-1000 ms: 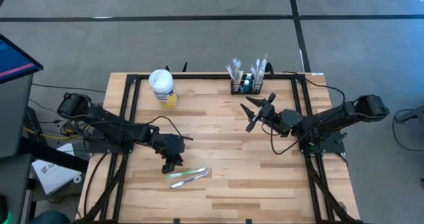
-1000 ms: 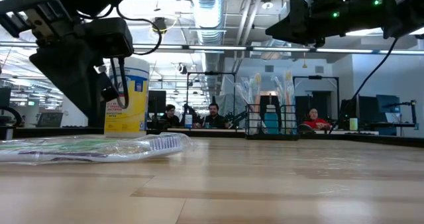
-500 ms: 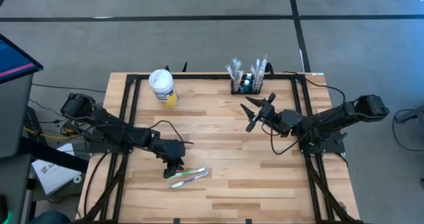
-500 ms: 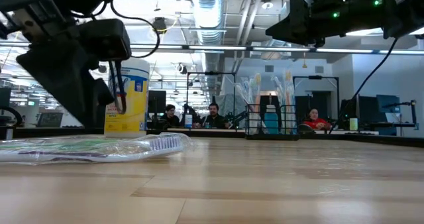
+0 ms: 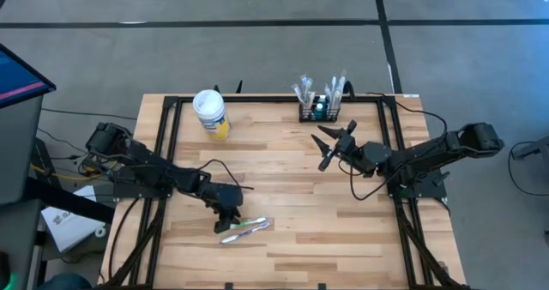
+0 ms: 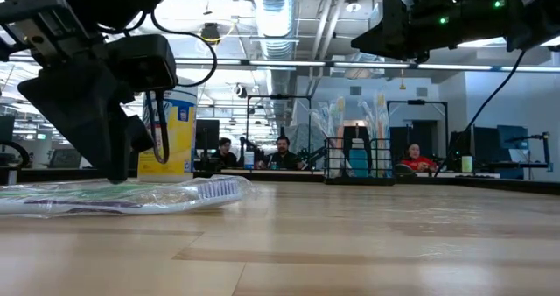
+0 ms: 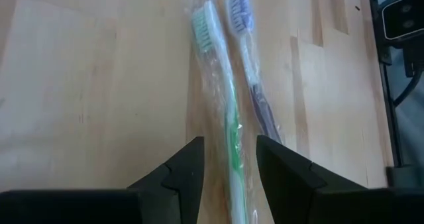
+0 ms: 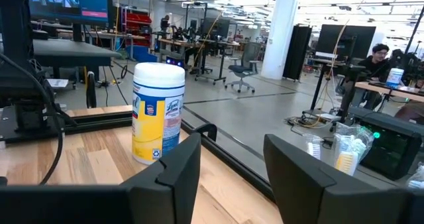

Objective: Pick & Place toothbrushing station
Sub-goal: Put the green toothbrush into the black mesh organizer

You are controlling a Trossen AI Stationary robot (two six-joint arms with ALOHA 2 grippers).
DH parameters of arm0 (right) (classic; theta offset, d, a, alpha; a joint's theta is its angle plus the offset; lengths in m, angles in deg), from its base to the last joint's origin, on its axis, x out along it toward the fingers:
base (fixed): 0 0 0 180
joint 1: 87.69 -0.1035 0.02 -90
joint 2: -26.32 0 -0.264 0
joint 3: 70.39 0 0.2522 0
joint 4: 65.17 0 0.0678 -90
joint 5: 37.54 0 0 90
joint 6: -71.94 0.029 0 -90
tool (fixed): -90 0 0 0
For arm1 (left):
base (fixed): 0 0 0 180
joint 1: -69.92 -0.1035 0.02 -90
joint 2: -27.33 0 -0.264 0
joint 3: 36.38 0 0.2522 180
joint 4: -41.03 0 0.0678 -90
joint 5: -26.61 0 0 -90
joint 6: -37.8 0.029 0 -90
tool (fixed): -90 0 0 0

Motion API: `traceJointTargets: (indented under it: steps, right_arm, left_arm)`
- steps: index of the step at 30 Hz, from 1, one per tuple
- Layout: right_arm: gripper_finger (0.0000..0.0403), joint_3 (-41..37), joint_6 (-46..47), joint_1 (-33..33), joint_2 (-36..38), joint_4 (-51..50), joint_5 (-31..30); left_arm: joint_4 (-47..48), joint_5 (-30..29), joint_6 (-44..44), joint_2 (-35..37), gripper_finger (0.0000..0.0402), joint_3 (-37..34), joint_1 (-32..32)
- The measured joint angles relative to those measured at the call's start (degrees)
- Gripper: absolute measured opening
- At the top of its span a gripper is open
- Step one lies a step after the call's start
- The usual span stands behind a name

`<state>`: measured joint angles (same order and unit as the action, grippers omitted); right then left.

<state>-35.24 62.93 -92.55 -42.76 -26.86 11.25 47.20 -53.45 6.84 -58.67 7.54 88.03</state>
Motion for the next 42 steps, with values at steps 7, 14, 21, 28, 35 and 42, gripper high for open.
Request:
traceJointTargets:
  steps: [7,14,21,28,35,42]
  right_arm:
    - [0.0152,0.0,0.0,0.0,0.0,-0.6,0.0]
    - [0.0151,0.0,0.0,0.0,0.0,-0.6,0.0]
    - [0.0145,0.0,0.0,0.0,0.0,-0.7,0.0]
    - [0.0139,0.0,0.0,0.0,0.0,-0.8,0.0]
    - [0.0133,0.0,0.0,0.0,0.0,-0.8,0.0]
    - [0.0134,0.0,0.0,0.0,0.0,-0.8,0.0]
  left_arm:
    - [0.0,0.0,-0.9,0.0,0.0133,0.0,0.0]
    - [-0.3,0.6,-1.2,-1.2,0.0132,0.0,1.1]
    - [-3.5,2.3,-1.4,-4.6,0.0129,0.0,1.4]
    - [-3.6,3.8,-1.0,-5.5,0.0085,0.1,0.3]
    - [-3.1,4.0,0.6,-5.6,0.0013,0.1,-2.5]
    - [-2.9,2.8,3.3,-5.1,0.0006,0.6,-4.8]
